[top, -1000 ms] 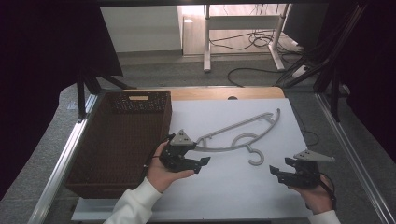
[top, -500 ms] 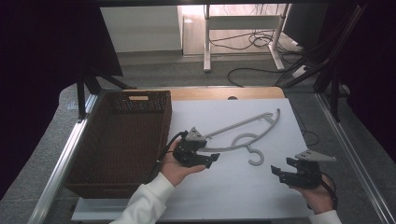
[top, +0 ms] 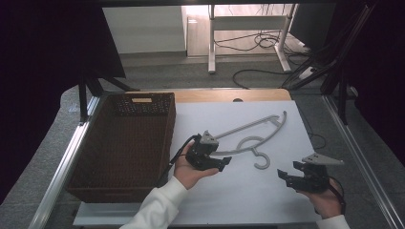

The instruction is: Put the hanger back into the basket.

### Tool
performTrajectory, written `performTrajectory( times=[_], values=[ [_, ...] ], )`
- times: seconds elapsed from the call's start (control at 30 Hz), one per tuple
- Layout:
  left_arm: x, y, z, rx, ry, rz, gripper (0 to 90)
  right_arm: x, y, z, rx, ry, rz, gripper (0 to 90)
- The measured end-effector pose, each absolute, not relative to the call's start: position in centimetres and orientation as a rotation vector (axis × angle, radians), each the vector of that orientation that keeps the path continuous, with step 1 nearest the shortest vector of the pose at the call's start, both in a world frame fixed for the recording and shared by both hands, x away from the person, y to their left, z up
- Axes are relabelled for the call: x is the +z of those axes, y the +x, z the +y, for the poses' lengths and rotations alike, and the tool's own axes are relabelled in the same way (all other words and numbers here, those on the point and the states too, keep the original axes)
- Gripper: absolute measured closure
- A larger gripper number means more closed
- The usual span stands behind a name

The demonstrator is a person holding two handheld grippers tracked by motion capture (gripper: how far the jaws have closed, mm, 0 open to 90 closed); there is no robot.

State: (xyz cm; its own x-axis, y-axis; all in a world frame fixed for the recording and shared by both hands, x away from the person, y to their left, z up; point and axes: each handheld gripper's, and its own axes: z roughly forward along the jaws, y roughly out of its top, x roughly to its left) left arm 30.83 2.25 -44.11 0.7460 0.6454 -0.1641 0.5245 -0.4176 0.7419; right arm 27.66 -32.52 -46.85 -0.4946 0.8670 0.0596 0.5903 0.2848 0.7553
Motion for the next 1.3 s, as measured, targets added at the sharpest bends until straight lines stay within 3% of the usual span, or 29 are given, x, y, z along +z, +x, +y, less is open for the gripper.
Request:
performTrajectory(
  times=[1.3],
  values=[
    [-49.5, 37.2, -1.0, 0.144, 2.166, 0.961, 42.0, -47.1, 27.9, -32.7, 1.032, 1.321, 2.217, 28.2]
  ],
)
